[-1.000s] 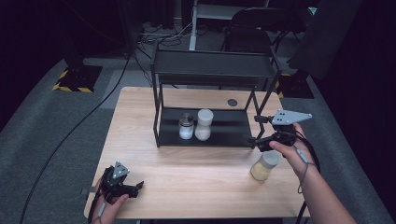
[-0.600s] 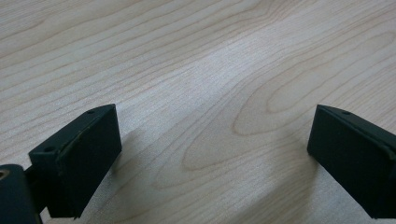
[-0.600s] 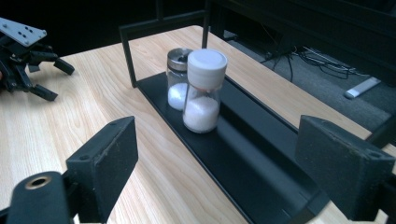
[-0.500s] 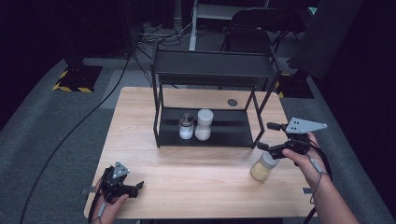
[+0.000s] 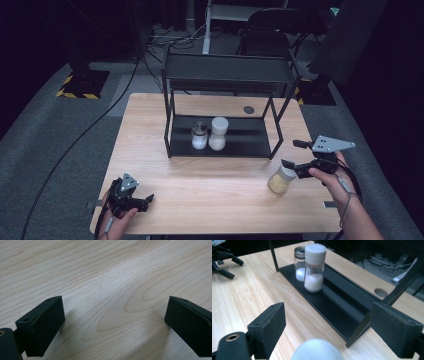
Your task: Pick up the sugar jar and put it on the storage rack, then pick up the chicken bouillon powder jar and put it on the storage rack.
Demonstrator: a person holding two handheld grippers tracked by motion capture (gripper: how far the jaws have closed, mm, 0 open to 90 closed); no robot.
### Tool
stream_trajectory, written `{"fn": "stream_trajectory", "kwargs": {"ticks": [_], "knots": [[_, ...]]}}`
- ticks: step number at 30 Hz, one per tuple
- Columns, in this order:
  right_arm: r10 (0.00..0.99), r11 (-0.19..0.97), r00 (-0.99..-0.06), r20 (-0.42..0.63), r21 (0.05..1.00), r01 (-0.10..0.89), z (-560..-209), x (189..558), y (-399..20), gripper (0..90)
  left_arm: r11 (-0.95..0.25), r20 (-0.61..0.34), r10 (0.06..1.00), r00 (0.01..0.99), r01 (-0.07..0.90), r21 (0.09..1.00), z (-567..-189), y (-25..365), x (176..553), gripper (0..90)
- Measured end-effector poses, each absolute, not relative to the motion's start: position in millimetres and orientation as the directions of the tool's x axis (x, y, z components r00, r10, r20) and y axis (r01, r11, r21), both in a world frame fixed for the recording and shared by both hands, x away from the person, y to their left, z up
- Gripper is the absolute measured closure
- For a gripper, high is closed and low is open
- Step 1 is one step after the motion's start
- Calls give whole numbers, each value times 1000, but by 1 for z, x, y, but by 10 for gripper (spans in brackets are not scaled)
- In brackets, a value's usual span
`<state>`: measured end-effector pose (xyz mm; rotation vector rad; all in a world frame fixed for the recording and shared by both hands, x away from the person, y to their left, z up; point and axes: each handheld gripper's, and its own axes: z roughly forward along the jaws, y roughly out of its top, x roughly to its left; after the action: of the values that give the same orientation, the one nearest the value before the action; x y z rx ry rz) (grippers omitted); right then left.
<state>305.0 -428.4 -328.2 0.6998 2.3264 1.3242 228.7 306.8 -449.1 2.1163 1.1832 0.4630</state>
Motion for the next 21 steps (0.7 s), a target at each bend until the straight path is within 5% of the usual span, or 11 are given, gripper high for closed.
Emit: {"fn": "stream_trajectory", "kwargs": {"ticks": [21], "knots": [[588, 443, -809, -13, 842, 308, -377, 302, -441, 154, -370, -13, 850, 526, 616, 695, -449, 307, 229, 28]]}}
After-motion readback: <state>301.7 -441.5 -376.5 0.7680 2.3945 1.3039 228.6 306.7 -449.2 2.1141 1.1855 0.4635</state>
